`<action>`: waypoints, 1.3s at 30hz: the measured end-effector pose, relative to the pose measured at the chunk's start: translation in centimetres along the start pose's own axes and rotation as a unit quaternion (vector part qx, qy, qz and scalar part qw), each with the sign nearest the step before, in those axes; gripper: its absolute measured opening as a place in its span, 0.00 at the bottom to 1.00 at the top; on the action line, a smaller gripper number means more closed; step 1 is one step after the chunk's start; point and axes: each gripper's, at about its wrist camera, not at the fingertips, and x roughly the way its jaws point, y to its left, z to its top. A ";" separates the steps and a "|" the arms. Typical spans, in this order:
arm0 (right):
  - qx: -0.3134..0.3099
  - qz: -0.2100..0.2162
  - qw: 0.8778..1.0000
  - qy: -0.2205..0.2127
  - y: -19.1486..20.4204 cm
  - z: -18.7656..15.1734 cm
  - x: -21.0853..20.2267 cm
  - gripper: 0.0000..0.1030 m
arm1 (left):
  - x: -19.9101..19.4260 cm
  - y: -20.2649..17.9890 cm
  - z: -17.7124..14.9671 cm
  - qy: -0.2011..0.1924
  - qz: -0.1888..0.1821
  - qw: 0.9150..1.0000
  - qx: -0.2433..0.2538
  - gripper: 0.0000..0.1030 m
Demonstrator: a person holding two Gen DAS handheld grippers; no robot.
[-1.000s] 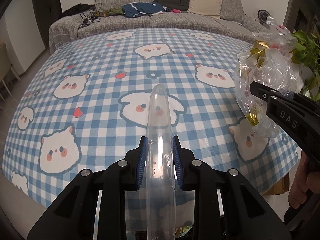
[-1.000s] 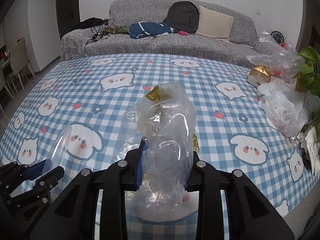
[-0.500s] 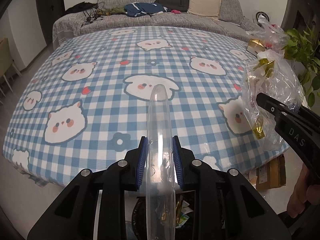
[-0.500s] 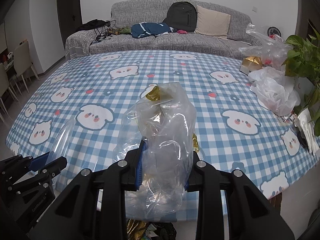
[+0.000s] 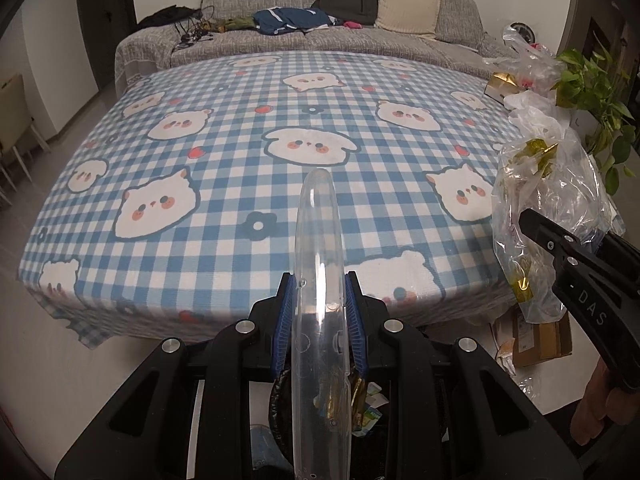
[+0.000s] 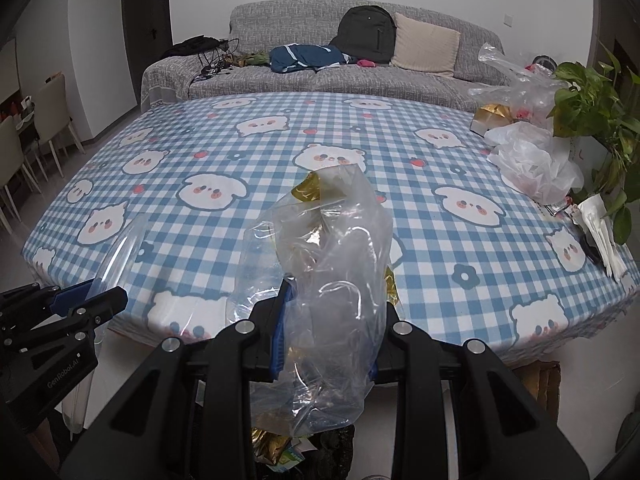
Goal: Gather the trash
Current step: 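Carry the plastic tube and plastic bag over the black bin with both tools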
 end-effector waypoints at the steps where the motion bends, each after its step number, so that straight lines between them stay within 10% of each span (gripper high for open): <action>1: -0.001 0.001 1.000 0.000 0.1 -0.4 -0.3 0.27 | -0.2 0.1 -0.3 0.000 0.000 1.000 -0.001 0.24; 39: -0.050 0.042 0.994 0.085 6.3 -16.2 1.5 0.27 | 1.3 4.6 -15.6 0.032 -0.002 0.998 -0.045 0.24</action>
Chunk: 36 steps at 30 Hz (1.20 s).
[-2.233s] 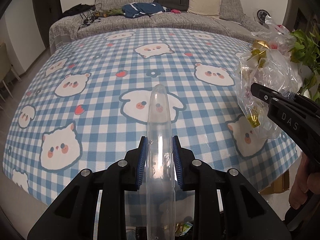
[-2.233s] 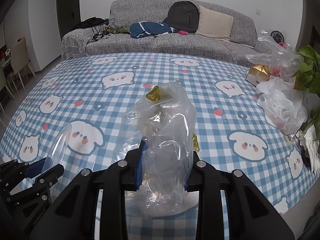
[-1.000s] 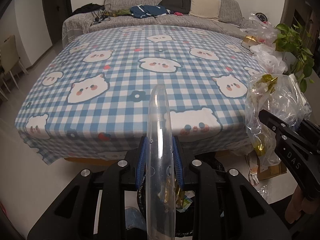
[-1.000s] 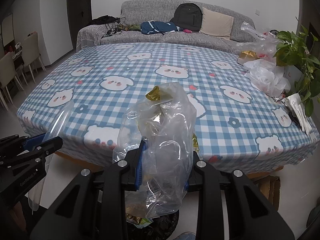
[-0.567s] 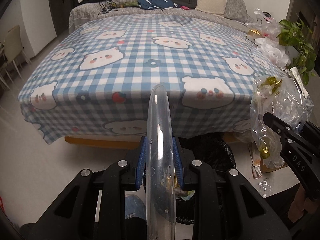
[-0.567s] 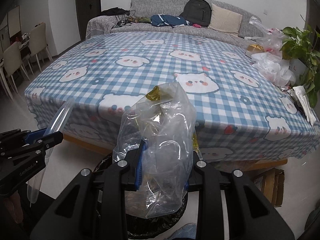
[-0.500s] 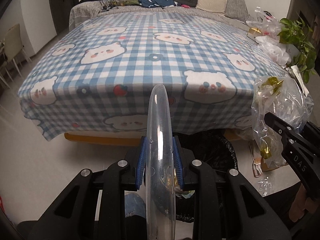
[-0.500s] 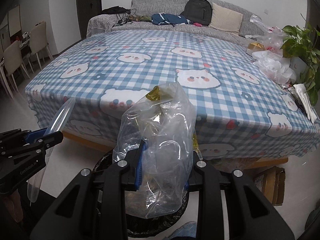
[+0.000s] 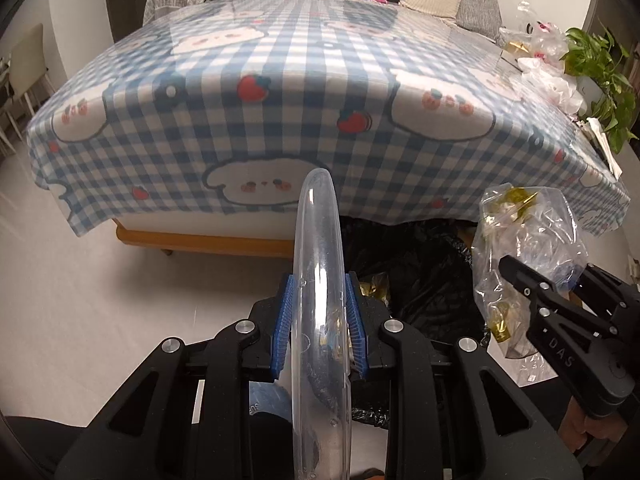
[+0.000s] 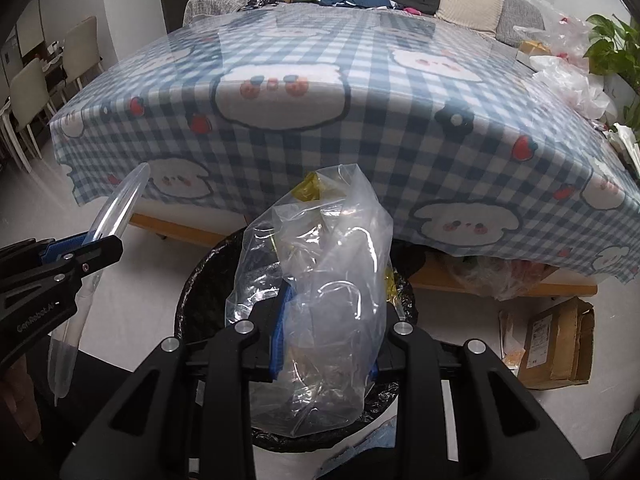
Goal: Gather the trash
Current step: 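Carry the plastic tube and plastic bag over the black bin with both tools, then open the right tool over the bin while the left tool releases the tube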
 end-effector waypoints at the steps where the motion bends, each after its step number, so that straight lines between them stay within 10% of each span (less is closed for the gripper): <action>1: 0.000 0.001 1.000 0.004 0.1 -0.2 0.5 0.27 | 0.3 0.1 -0.1 -0.003 -0.001 1.000 0.001 0.24; 14: -0.013 0.019 0.999 0.045 1.5 -2.0 5.2 0.32 | 4.4 2.1 -1.4 0.012 0.023 0.999 -0.025 0.24; 28: 0.021 0.009 1.000 0.014 -2.0 -1.4 3.9 0.87 | 6.0 -1.0 -0.9 0.015 0.012 1.000 -0.015 0.24; 36: 0.073 -0.019 0.997 0.004 -8.0 -2.5 2.6 0.92 | 7.8 -5.4 -0.9 0.018 -0.002 1.000 0.005 0.24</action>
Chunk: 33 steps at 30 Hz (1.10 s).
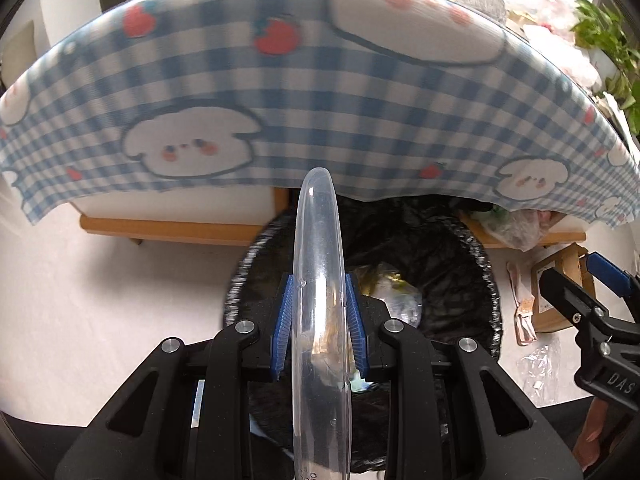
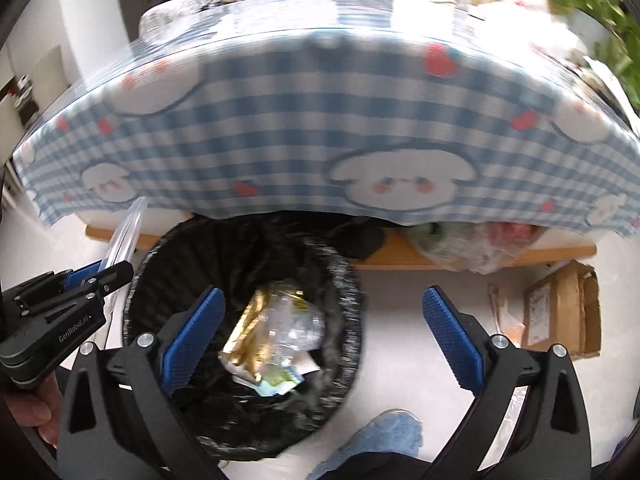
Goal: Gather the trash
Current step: 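Open the right tool over the bin while the left tool releases the tube, then raise both open tools from the bin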
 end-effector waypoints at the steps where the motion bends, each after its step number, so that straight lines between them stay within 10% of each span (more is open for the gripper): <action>1: 0.005 -0.002 1.000 0.001 -0.7 -0.1 0.0 0.92 | 0.2 -0.5 0.1 0.000 -0.002 1.000 0.003 0.24; 17: 0.028 -0.028 0.999 0.005 -4.1 -0.6 0.5 0.92 | 1.1 -4.5 0.4 -0.006 -0.016 0.999 0.032 0.26; 33: 0.008 -0.019 1.000 -0.008 -0.1 1.4 -2.8 0.93 | -5.1 -0.3 1.2 -0.043 0.010 0.999 0.019 0.91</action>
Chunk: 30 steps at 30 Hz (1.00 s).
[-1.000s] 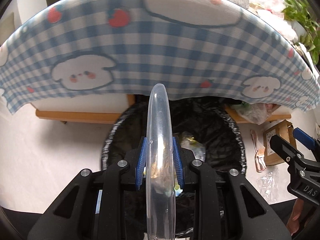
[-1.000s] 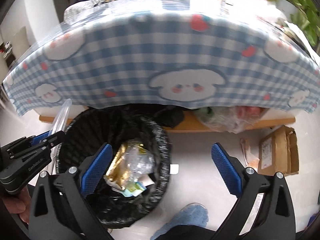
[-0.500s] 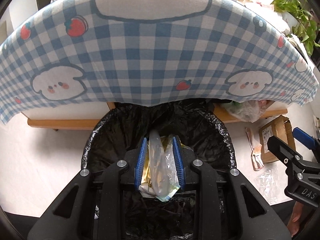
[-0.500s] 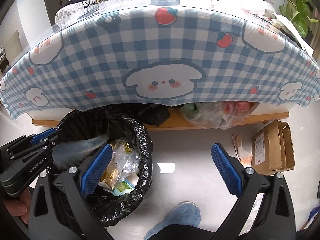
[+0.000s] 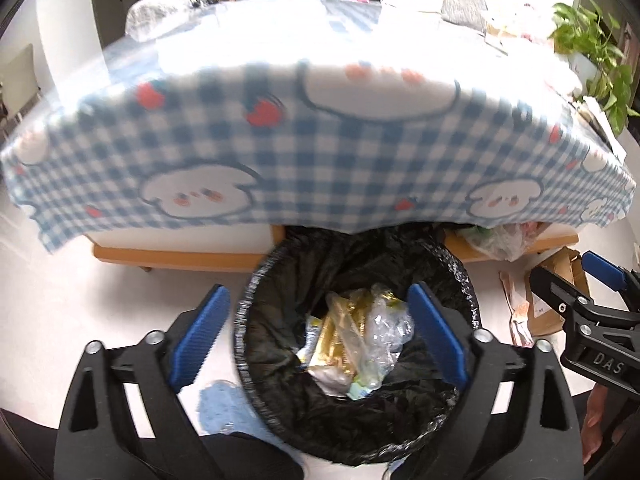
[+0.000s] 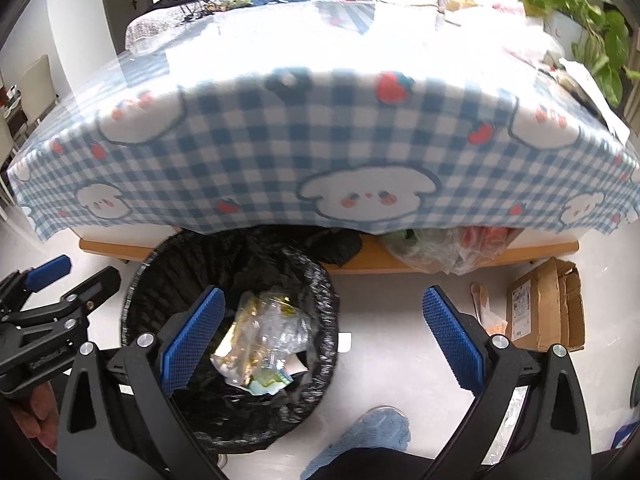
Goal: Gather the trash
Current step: 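Raise both open tools from the bin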
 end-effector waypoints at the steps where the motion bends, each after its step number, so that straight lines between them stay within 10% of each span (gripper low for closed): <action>1: -0.002 0.002 1.000 -0.003 0.4 0.2 -0.5 0.93 | -0.8 0.4 0.2 -0.005 -0.001 1.000 -0.002 0.93; 30: -0.014 0.029 0.997 -0.063 3.8 3.2 -11.3 0.93 | -12.3 2.6 3.0 -0.062 0.021 0.998 -0.003 0.94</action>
